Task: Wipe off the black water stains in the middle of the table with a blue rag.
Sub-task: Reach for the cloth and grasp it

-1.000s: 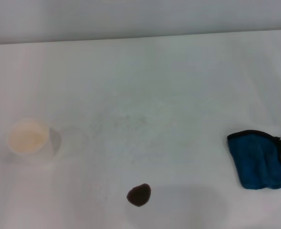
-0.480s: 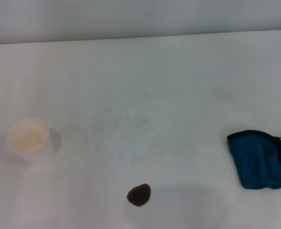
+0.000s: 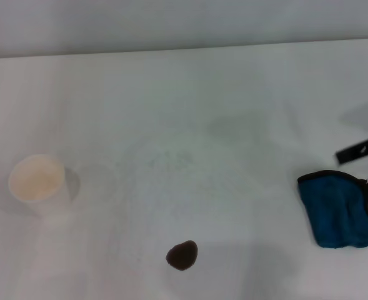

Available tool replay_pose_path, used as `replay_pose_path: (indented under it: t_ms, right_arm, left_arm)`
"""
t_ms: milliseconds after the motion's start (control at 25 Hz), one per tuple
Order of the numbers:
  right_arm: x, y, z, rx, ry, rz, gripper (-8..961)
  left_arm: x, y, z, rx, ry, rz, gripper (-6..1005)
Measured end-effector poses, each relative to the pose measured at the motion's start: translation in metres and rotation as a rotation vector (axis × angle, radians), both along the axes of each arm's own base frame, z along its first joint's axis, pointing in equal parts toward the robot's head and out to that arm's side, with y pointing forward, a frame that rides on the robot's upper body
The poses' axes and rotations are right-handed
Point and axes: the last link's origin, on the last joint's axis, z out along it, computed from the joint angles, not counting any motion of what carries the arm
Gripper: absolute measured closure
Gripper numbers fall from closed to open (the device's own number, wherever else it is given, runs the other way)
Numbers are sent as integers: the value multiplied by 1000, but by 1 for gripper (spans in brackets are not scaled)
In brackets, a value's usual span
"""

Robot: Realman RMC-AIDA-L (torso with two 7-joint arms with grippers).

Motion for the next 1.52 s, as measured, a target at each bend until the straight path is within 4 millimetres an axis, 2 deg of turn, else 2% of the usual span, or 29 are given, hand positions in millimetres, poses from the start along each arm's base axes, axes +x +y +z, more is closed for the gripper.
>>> replay_pose_path:
  t_ms: [160, 320, 480, 640, 920, 1280, 1520]
  right_arm:
    - [-21, 7, -35, -85, -99, 0, 106]
    - [-45, 9, -54, -105, -143, 5, 108]
    - [-58, 5, -75, -138, -198, -14, 109]
    - [-55, 3, -87, -125, -282, -52, 111]
    - [-46, -4, -97, -104, -328, -121, 138]
    - [-27, -6, -101, -86, -396, -170, 195]
    - [-24, -4, -102, -73, -395, -166, 210]
  left_arm:
    - [3, 9, 6, 10, 29, -20, 112]
    - [2, 16, 13, 35, 51, -18, 112]
    - [1, 19, 20, 41, 81, -21, 112]
    - [-1, 20, 26, 45, 111, -16, 112]
    - [-4, 19, 31, 65, 117, 0, 112]
    - [-5, 17, 34, 69, 127, -4, 111]
    - [-6, 19, 36, 79, 124, 1, 111]
